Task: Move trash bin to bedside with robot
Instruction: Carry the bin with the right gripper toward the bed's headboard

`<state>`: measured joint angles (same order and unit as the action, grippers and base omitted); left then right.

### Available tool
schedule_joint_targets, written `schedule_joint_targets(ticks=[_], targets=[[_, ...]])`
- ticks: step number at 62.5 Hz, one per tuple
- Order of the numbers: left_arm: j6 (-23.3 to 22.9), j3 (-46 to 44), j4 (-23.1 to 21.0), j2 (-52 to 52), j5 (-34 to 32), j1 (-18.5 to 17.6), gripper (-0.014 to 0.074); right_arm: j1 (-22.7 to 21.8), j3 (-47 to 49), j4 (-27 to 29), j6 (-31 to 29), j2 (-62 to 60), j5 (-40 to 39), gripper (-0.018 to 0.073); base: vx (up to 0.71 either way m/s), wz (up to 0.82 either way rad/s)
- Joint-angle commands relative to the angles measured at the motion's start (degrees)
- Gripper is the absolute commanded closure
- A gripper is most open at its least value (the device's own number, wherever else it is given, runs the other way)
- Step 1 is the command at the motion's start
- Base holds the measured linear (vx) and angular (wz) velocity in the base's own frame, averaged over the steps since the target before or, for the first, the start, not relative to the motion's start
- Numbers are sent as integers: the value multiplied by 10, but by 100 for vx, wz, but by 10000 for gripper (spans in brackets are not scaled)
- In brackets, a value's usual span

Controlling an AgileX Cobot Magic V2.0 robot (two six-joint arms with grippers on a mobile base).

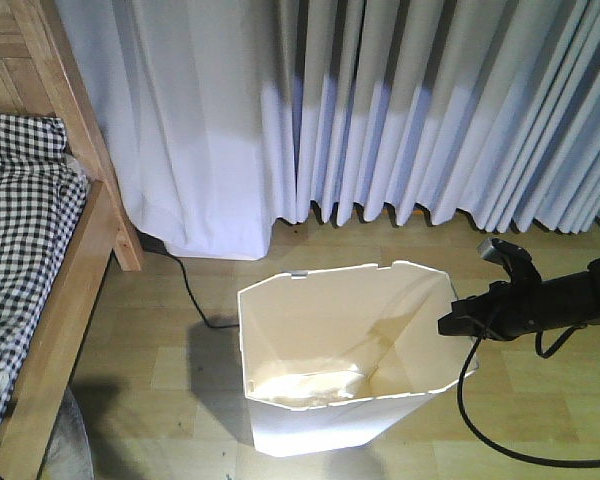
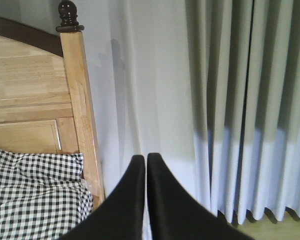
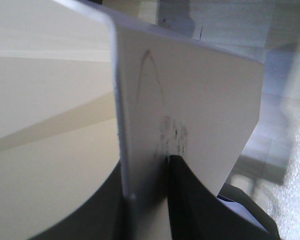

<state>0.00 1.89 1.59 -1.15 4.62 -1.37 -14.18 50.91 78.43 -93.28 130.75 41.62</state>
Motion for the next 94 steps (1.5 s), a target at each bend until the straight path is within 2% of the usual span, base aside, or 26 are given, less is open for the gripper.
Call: schedule_joint_targets(ticks=[1,94], targets=[[-8,7,-6,-4,-42,-2,603,0,7,38,2,-41,138,561,18,5],[-8,7,-6,-4,-42,-2,603,0,7,38,0,-41,138,561,10,0]])
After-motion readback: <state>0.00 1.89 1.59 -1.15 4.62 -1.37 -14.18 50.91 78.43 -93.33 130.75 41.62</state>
